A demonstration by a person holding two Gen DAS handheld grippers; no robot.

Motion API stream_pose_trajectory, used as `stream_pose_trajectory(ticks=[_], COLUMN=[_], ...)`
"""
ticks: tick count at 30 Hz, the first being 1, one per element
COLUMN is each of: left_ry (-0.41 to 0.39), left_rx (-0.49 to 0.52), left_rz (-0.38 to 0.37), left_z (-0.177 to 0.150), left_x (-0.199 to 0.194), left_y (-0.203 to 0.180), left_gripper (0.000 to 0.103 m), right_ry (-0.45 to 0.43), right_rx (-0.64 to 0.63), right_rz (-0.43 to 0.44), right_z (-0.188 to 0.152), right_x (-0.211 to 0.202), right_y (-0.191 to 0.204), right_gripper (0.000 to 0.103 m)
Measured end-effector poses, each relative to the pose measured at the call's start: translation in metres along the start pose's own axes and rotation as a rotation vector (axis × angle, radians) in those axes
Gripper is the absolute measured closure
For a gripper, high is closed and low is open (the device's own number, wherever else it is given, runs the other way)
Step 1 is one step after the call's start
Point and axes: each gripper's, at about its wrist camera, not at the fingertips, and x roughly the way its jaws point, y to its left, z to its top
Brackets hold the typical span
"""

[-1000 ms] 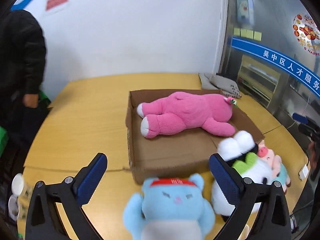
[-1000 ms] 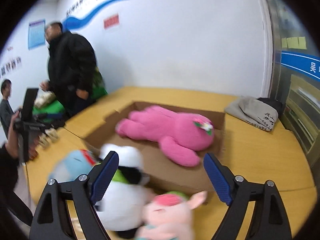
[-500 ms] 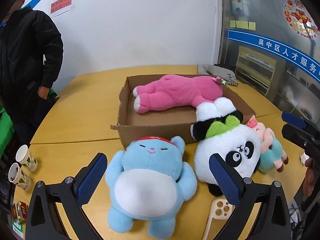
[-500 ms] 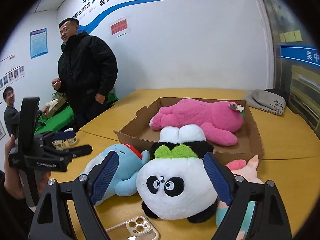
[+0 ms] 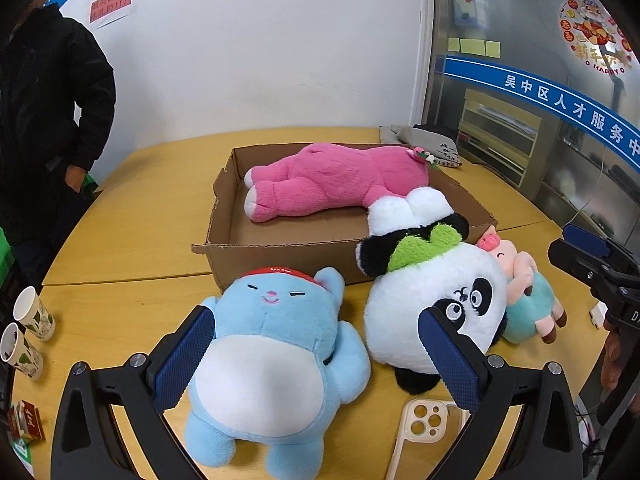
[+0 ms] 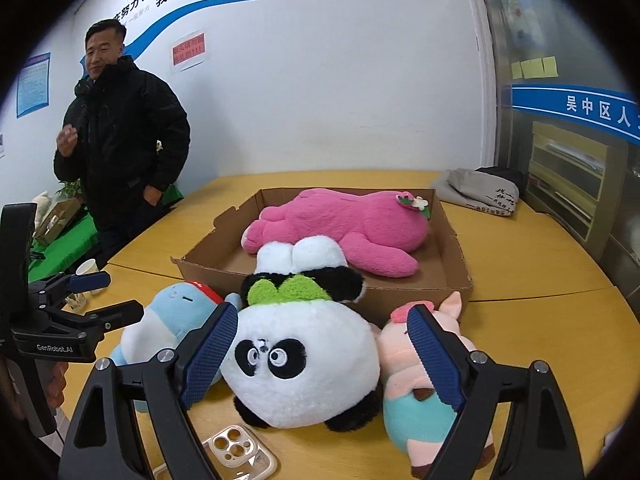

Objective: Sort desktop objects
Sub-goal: 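Withdraw both grippers from the box toward the panda and blue plush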

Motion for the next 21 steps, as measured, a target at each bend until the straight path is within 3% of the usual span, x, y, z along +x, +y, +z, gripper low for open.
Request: stream_pose_trajectory(ticks=[21], left_ry=[0.015], left_rx=[-0.020], left_rz=[-0.066], left_z=[-0.005], left_x=[0.003], left_y=[0.014], left_gripper=[0.000], right_ry=[0.039], right_rx=[-0.001], right_rz=[0.002], right_z=[-0.002], right_x=[0.005], right_y=[0.004], right_gripper=[0.016])
